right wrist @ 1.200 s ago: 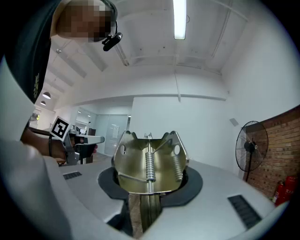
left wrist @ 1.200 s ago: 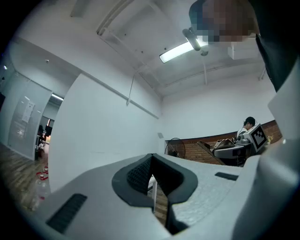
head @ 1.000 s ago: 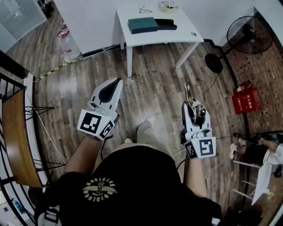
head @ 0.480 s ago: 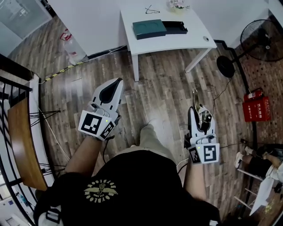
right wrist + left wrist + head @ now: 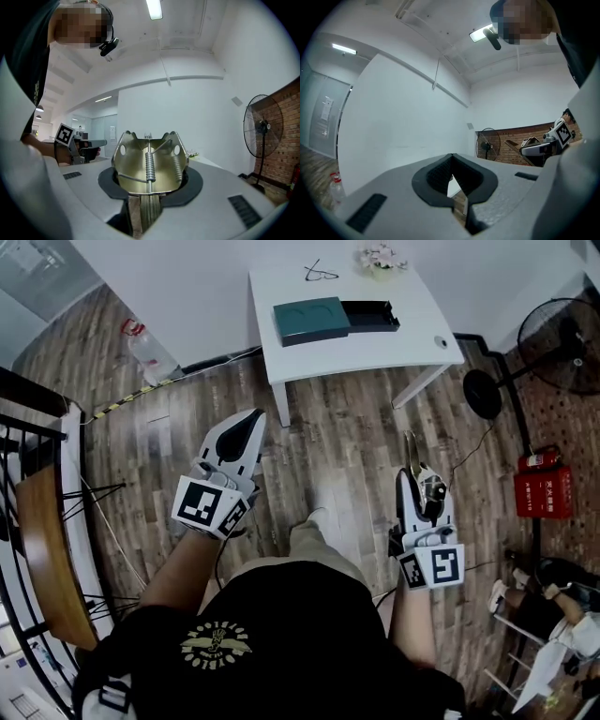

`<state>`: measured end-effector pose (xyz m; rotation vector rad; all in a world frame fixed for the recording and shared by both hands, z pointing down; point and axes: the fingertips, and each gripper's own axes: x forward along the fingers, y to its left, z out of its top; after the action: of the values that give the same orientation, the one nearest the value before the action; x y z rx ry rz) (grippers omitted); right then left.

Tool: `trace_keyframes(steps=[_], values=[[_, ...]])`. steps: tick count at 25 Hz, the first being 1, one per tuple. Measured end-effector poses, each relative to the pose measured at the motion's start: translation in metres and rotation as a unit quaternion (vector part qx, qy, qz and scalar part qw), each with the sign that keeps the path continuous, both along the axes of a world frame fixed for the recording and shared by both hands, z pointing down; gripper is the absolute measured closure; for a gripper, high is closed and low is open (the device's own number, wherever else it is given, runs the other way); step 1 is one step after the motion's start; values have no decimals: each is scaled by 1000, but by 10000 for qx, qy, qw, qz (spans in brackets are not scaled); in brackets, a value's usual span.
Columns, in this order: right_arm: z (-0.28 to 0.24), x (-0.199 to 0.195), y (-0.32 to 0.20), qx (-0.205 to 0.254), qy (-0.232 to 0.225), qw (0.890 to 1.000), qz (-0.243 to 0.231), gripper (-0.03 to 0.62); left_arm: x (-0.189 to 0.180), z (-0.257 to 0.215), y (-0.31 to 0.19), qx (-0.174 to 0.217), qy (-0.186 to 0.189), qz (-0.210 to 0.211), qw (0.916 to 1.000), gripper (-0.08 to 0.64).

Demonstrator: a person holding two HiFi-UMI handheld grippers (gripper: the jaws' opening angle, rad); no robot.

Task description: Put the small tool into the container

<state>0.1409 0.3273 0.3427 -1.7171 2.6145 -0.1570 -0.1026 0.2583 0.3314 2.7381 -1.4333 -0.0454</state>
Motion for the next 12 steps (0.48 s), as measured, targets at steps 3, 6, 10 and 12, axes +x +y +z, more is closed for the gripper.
trace_keyframes(steps=[3,6,10,12], values=[[-4,13,-28,13,-30,10000,-88,459,12,-5,-29,44,36,-64,10000,554],[-6,21,-54,39,-47,9998,-207,459,22,-10,-49,93,73,-121,9999,554],[-6,26,-83,3,-86,9993,-359,459,22,-8,-66,89,108,-289,9995,554],[-3,25,-88,-53,-147,9989,-433,459,17,-4,-66,36,131,-397,9991,553]])
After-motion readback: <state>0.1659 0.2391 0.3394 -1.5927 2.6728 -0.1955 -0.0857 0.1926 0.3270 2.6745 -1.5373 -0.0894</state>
